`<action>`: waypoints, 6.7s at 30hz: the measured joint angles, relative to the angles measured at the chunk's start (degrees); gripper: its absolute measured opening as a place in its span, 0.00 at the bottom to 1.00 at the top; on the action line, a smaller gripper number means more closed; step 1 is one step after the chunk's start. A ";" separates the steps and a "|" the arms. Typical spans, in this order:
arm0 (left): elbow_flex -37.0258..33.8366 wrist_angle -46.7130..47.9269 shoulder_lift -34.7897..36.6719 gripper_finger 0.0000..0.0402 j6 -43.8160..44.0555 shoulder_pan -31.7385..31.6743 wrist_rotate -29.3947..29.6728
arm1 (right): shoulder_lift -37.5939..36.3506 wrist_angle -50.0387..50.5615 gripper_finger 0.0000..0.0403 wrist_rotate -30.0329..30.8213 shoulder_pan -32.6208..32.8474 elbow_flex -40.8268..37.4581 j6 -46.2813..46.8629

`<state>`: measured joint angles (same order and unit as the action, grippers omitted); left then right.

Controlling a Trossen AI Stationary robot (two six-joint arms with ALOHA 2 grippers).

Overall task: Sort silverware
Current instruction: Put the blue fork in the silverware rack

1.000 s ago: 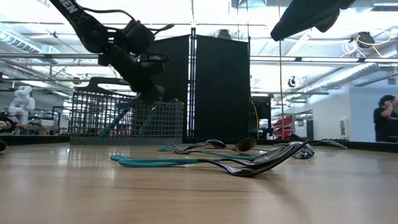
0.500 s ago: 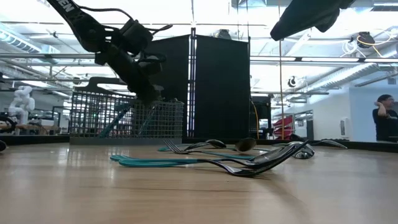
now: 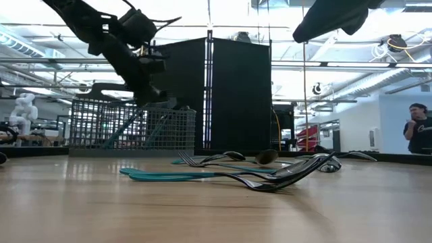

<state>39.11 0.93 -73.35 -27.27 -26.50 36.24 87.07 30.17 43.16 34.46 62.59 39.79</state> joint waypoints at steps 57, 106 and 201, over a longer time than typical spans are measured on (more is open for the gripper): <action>-8.37 -42.33 -0.88 0.29 16.39 -1.86 -7.70 | 0.00 -0.22 0.00 -1.29 0.74 -0.01 -0.42; 3.00 -38.68 -25.29 0.29 25.34 53.60 -31.53 | 4.73 6.73 0.00 -17.86 0.24 4.41 5.55; 24.46 -0.78 -44.06 0.04 28.19 48.26 -38.07 | -1.30 12.43 0.00 -3.08 -5.09 7.37 -23.65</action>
<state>63.57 0.15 -117.40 0.92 21.76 -1.83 85.77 42.60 40.08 29.37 69.95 16.14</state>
